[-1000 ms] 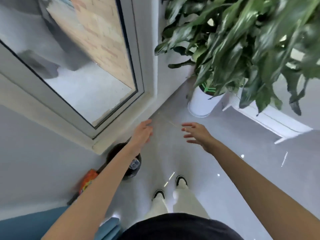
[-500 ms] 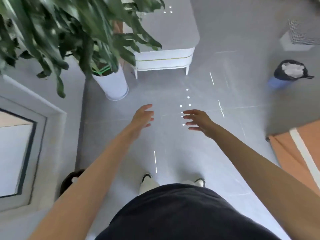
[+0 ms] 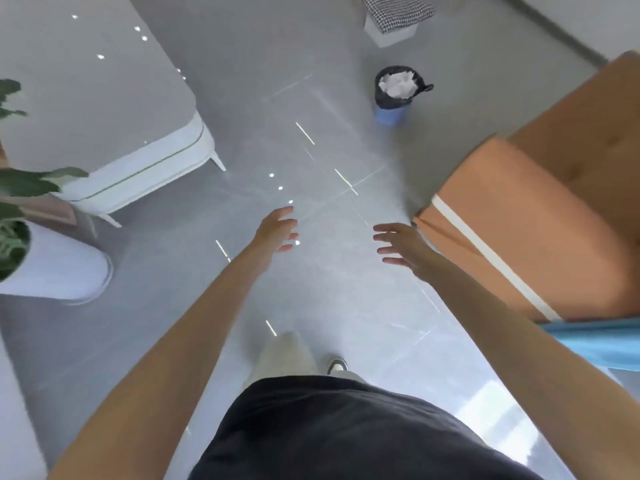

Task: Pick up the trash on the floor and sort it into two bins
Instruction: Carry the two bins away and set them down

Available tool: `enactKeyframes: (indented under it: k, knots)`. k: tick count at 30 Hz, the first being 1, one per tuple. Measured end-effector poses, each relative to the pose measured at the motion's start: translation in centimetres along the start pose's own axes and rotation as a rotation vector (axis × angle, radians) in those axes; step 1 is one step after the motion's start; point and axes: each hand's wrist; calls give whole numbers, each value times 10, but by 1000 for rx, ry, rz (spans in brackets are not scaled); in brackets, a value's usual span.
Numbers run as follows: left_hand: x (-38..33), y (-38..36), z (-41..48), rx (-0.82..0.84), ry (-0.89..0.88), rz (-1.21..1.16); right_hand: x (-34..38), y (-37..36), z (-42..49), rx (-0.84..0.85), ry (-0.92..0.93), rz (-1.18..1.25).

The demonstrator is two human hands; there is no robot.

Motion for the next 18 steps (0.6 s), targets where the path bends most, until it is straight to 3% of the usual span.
enactKeyframes:
  k: [10, 18]
  knots:
    - [-110, -92, 178, 100, -1, 169, 65, 97, 145, -169, -105, 219]
    - [-263, -160, 350, 216, 22, 263, 186, 166, 295, -296, -166, 353]
Point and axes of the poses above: each hand's wrist, its own z-axis towards the middle knuckle, its own y-axis out of the back of the hand, x = y × z, and after that the axes turned 7 degrees about -z, right-handed
